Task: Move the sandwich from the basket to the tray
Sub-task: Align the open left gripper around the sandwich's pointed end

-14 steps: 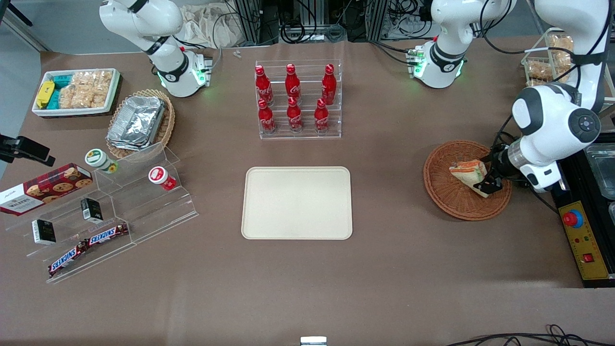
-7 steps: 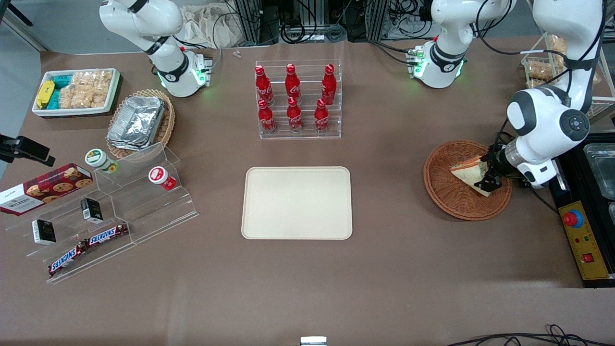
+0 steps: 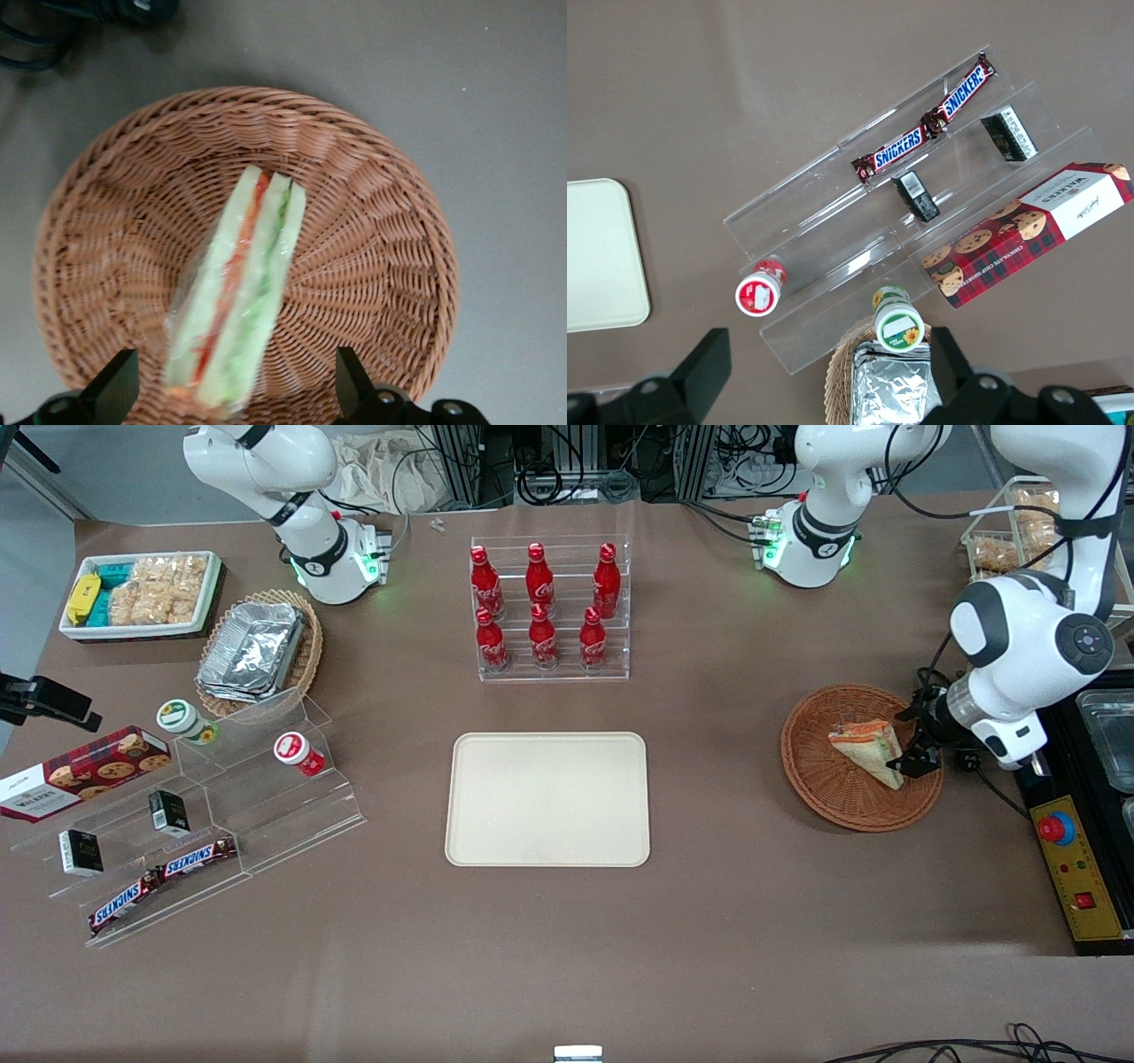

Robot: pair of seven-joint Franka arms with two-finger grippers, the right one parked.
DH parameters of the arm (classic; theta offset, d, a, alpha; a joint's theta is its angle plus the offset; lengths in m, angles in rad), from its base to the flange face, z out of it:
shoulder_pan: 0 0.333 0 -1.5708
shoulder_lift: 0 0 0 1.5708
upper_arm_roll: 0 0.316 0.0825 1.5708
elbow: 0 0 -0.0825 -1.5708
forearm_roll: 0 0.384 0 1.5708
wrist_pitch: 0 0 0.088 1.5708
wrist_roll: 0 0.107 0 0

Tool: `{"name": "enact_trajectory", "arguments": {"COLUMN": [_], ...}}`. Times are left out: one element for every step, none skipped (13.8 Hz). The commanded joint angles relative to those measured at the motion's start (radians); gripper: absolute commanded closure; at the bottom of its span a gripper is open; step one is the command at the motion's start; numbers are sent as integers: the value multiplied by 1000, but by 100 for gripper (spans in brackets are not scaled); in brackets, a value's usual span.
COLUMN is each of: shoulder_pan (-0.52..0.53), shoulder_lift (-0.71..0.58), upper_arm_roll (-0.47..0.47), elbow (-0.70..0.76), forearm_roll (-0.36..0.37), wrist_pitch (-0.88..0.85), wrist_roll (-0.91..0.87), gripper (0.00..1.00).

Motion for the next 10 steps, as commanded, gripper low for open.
{"name": "enact_trajectory", "arguments": {"shoulder_pan": [-1, -4, -9, -11, -12, -14, -14, -14, -15, -24], "shoulder_lift": [-3, 6, 27, 43, 46, 46, 46, 47, 61, 76], "upper_arm_roll": [-2, -3, -3, -3, -3, -5, -5, -5, -5, -8], "elbow": [-10, -19, -22, -24, -30, -42, -51, -54, -59, -67], "forearm_roll": [65, 83, 89, 91, 91, 91, 91, 91, 92, 92], "wrist_pitch": [-31, -28, -22, -7, 9, 19, 27, 36, 49, 73], "wrist_roll": [-28, -33, -40, -42, -42, -42, -42, -42, -40, -42], "gripper": [0, 0, 0, 0, 0, 0, 0, 0, 0, 0]}}
